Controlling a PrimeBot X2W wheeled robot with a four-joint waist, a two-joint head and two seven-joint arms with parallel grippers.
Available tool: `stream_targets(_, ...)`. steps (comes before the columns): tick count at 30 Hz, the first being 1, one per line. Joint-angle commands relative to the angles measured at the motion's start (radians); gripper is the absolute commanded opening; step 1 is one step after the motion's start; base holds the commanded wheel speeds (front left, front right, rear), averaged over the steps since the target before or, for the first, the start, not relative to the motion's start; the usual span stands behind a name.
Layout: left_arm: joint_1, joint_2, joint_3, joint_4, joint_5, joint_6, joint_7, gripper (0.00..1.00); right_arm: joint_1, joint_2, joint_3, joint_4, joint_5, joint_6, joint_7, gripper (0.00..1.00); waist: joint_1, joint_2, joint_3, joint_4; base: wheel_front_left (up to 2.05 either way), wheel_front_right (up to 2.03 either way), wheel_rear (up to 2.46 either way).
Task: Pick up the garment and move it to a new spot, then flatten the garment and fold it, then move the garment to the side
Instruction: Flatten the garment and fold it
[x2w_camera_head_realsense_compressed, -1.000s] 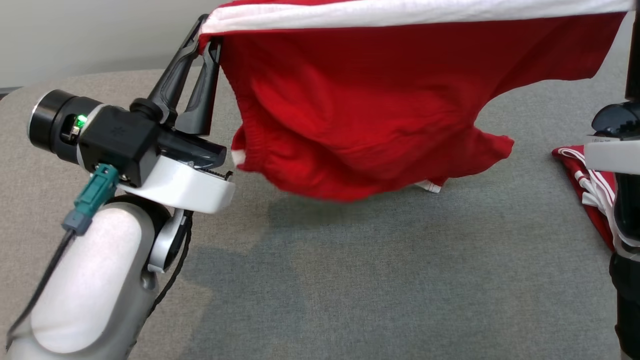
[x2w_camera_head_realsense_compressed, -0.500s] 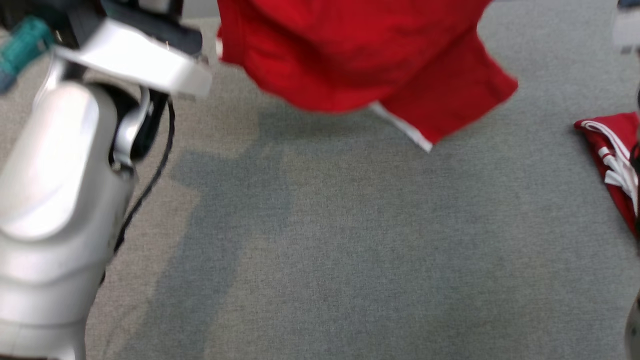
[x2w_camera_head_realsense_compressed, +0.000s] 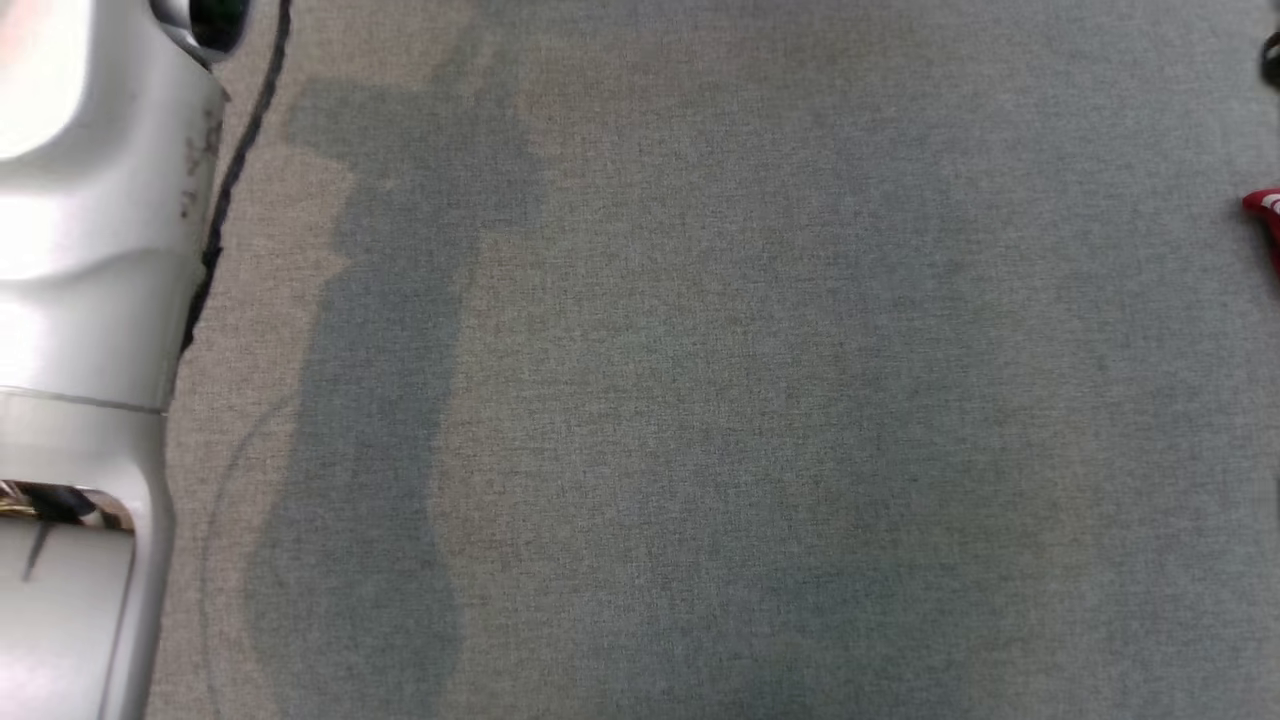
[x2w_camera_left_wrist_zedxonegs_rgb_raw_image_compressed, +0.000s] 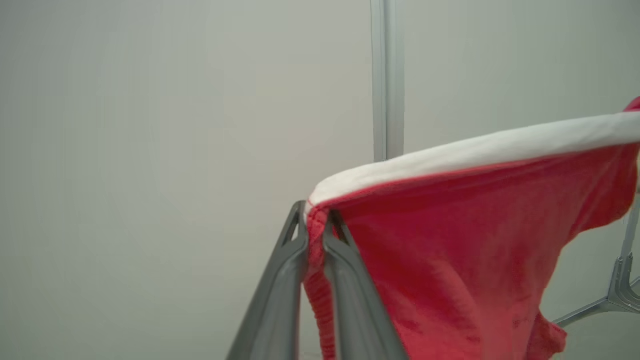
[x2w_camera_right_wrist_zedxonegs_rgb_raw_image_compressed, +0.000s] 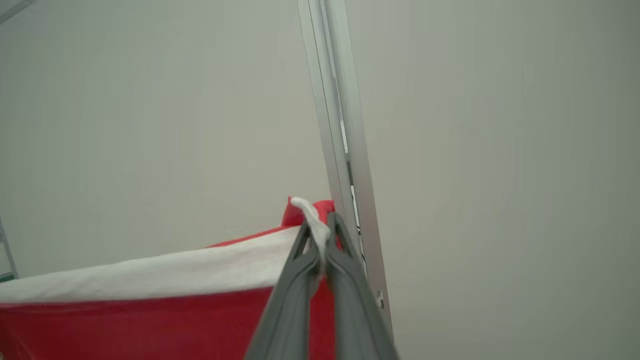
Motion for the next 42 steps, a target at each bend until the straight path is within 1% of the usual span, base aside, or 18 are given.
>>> stream_targets(1, 0.001, -0.014, -0.001, 0.07, 0.004, -0.012, -0.006, 0.0, 0.007, 0.011, 0.017, 0.066, 0.01, 0.0, -0.011, 0.0, 0.0, 0.0, 0.009, 0.001, 0.0, 0.0, 0.0)
stream_targets(2, 0.018, -0.028, -0.009, 0.141, 0.011, -0.022, -0.009, 0.0, 0.035, 0.027, 0.036, 0.137, 0.02, 0.0, -0.013, 0.0, 0.0, 0.0, 0.014, 0.001, 0.0, 0.0, 0.0)
stream_targets(6, 0.092, -0.06, -0.009, 0.256, 0.004, -0.031, -0.009, 0.0, 0.131, 0.051, 0.036, 0.24, 0.047, 0.0, -0.014, 0.0, 0.0, 0.0, 0.014, 0.004, 0.0, 0.0, 0.0)
stream_targets(10, 0.17, -0.086, 0.002, 0.354, -0.022, -0.038, -0.01, 0.0, 0.23, 0.067, 0.057, 0.333, 0.067, 0.0, -0.014, 0.0, 0.0, 0.0, 0.005, 0.007, 0.0, 0.0, 0.0)
stream_targets(13, 0.202, -0.095, 0.003, 0.379, -0.027, -0.045, -0.01, 0.0, 0.272, 0.073, 0.073, 0.345, 0.078, 0.0, -0.014, 0.0, 0.0, 0.0, 0.005, 0.006, 0.0, 0.0, 0.0)
stream_targets(16, 0.254, -0.1, 0.011, 0.374, -0.023, -0.047, -0.01, 0.0, 0.343, 0.08, 0.092, 0.32, 0.101, 0.0, -0.014, 0.0, 0.0, 0.0, 0.003, 0.002, 0.0, 0.0, 0.0)
stream_targets(21, 0.4, -0.101, 0.046, 0.276, 0.007, -0.028, -0.01, 0.0, 0.515, 0.07, 0.115, 0.226, 0.147, 0.0, -0.014, 0.0, 0.0, 0.0, -0.033, -0.008, 0.0, 0.0, 0.0)
stream_targets(27, 0.649, -0.102, 0.075, 0.125, 0.061, -0.013, -0.01, 0.0, 0.782, 0.051, 0.136, 0.058, 0.184, 0.0, -0.014, 0.0, 0.0, 0.0, -0.109, -0.023, 0.0, 0.0, 0.0)
stream_targets(29, 0.73, -0.102, 0.082, 0.082, 0.075, -0.013, -0.01, 0.0, 0.872, 0.039, 0.128, -0.004, 0.192, 0.0, -0.014, 0.0, 0.0, 0.0, -0.134, -0.024, 0.0, 0.0, 0.0)
stream_targets(31, 0.794, -0.095, 0.09, 0.022, 0.098, -0.001, -0.01, 0.0, 0.959, 0.034, 0.121, -0.075, 0.188, 0.0, -0.014, 0.0, 0.0, 0.0, -0.153, -0.024, 0.0, 0.0, 0.0)
stream_targets(34, 0.905, -0.091, 0.102, -0.073, 0.118, 0.008, -0.01, 0.0, 1.092, 0.031, 0.081, -0.167, 0.171, 0.0, -0.014, 0.0, 0.0, 0.0, -0.191, -0.028, 0.0, 0.0, 0.0)
stream_targets(39, 1.099, -0.084, 0.128, -0.243, 0.129, 0.029, -0.01, 0.0, 1.288, 0.049, 0.035, -0.318, 0.13, 0.0, -0.014, 0.0, 0.0, 0.0, -0.25, -0.039, 0.0, 0.0, 0.0)
stream_targets(42, 1.218, -0.075, 0.134, -0.345, 0.13, 0.05, -0.01, 0.0, 1.395, 0.059, 0.027, -0.401, 0.102, 0.0, -0.014, 0.0, 0.0, 0.0, -0.282, -0.045, 0.0, 0.0, 0.0)
